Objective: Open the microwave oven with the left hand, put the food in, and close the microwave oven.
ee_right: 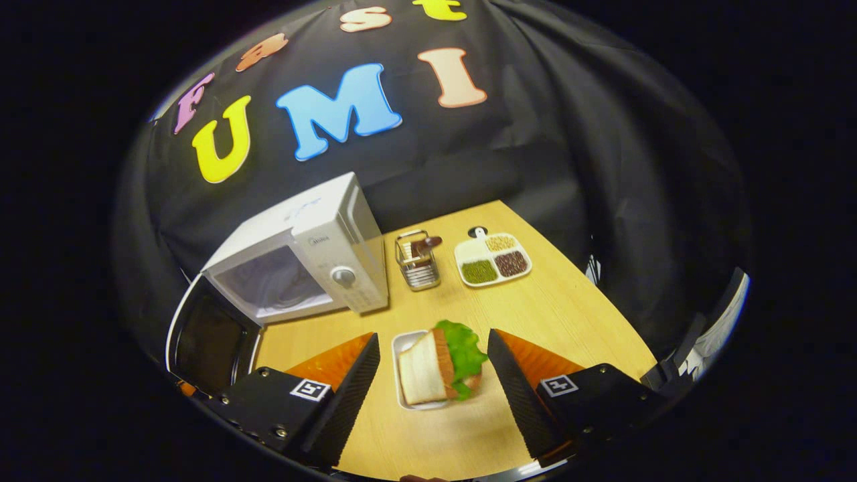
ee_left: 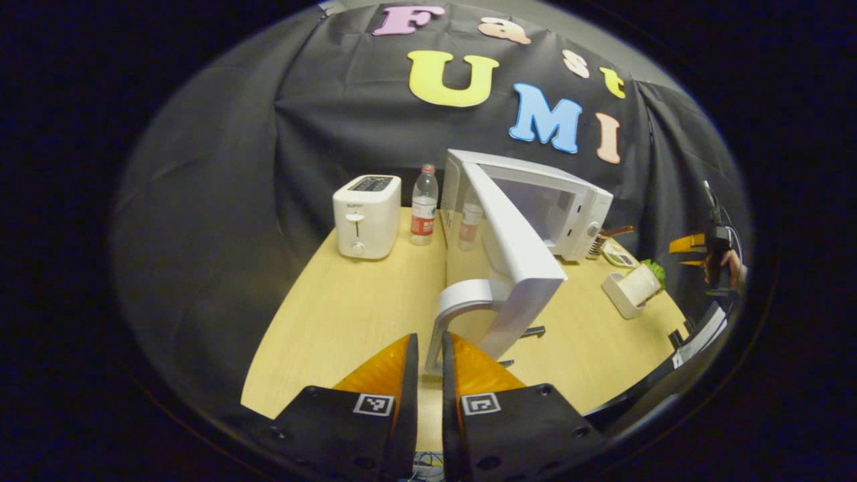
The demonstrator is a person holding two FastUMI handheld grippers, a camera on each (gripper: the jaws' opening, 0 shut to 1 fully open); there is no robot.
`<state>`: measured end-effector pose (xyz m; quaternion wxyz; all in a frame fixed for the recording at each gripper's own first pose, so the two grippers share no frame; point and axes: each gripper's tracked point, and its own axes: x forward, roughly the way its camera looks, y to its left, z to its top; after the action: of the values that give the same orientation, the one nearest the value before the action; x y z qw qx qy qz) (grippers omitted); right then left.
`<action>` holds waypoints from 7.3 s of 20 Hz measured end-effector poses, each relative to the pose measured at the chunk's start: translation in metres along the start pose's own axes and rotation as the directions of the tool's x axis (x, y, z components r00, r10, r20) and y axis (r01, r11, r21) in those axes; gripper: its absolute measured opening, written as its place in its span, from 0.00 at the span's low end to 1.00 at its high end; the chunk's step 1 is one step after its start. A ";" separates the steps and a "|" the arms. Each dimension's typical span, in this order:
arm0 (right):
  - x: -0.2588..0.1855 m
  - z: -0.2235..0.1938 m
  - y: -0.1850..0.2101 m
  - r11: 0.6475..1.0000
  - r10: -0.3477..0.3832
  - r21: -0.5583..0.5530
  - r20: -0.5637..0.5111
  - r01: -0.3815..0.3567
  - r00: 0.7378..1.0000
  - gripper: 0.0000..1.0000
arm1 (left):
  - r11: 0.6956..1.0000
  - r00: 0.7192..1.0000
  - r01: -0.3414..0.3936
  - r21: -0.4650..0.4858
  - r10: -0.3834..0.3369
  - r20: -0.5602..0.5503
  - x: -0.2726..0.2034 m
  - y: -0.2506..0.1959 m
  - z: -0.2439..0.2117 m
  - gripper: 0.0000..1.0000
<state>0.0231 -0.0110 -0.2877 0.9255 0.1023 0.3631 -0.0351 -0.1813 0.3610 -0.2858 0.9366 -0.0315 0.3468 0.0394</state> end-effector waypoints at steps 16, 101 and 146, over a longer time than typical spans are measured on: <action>0.048 -0.068 0.007 0.969 0.228 0.145 -0.233 -0.198 0.945 0.23 | 0.984 0.859 0.180 0.002 -0.158 0.486 -0.050 -0.187 0.244 0.83; -0.191 0.128 0.190 0.981 0.119 -0.193 0.671 0.017 0.732 0.97 | 0.984 0.843 0.149 0.097 -0.178 0.507 -0.040 -0.161 0.240 0.97; -0.148 0.165 0.169 0.954 0.236 -0.297 0.641 -0.048 0.731 0.97 | 0.999 0.996 0.012 0.035 -0.015 0.093 0.004 -0.100 0.031 0.07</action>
<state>0.0478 0.1175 -0.0409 0.9987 -0.0116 -0.0010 0.0501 -0.1490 0.2644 -0.2614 0.9524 -0.0158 0.3032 0.0287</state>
